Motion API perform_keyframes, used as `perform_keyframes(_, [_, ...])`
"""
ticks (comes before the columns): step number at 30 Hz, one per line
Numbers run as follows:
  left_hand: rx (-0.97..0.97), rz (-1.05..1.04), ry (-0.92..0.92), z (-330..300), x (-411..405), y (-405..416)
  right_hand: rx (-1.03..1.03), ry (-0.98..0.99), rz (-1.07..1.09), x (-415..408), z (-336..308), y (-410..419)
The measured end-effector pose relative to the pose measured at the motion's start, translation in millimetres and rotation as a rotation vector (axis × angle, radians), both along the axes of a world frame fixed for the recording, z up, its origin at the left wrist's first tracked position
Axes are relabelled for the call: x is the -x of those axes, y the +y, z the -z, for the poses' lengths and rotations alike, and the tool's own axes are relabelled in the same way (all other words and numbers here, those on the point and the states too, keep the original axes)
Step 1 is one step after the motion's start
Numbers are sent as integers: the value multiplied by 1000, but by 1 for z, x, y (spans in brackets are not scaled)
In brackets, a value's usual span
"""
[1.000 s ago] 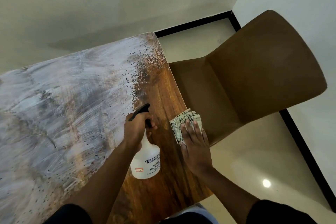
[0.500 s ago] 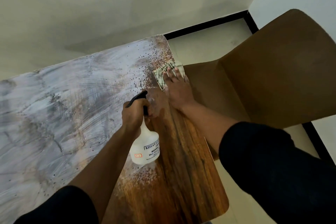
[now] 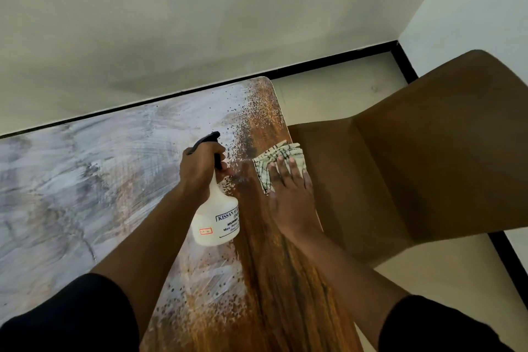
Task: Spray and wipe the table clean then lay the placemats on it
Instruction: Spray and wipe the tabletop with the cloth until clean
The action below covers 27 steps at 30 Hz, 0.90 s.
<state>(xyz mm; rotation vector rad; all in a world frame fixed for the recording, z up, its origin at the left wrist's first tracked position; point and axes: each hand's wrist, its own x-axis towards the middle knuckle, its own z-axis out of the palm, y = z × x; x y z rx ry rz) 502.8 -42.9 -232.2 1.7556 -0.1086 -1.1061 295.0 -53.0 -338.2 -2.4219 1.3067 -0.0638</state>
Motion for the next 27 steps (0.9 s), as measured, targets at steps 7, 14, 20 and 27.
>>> perform_keyframes(7, [-6, 46, -7, 7, -12, -24, -45, 10, -36, -62, -10, -88])
perform_keyframes(14, [-12, 53, -27, 10, -12, -31, -39, 43, -27, -117, -4, -161])
perform_keyframes(20, [-44, 93, -90, 10, -12, -32, 10, -39, 1, -85, -3, -120])
perform_keyframes(27, [-29, 161, -72, 19, -24, -43, 40, -56, 9, -33, -2, -50])
